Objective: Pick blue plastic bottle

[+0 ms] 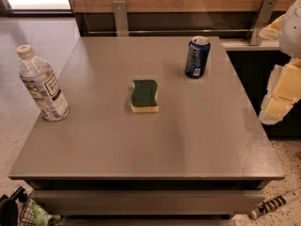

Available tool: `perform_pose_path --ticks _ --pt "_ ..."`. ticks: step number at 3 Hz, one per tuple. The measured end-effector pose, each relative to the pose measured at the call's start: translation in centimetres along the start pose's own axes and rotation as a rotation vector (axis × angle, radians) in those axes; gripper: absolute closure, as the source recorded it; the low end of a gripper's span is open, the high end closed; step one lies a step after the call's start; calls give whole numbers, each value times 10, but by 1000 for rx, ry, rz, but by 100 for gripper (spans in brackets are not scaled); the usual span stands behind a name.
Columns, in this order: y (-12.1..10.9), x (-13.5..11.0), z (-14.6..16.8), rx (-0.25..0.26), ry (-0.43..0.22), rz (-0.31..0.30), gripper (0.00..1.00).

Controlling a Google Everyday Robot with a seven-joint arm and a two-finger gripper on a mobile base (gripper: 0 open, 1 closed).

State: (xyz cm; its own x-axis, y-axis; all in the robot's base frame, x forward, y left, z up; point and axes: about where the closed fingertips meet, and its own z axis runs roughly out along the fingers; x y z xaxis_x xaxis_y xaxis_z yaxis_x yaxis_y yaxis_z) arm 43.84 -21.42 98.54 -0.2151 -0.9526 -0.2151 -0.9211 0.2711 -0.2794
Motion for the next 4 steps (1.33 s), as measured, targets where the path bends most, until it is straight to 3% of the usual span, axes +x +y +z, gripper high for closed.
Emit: perform_pose_path --ticks 1,2,3,4 --pt "0 0 0 0 0 0 0" --pt "-2 -13 6 3 -67 -5 0" --pt "-5 -42 35 4 -274 2 0" --pt "-19 -99 67 9 -577 -8 0"
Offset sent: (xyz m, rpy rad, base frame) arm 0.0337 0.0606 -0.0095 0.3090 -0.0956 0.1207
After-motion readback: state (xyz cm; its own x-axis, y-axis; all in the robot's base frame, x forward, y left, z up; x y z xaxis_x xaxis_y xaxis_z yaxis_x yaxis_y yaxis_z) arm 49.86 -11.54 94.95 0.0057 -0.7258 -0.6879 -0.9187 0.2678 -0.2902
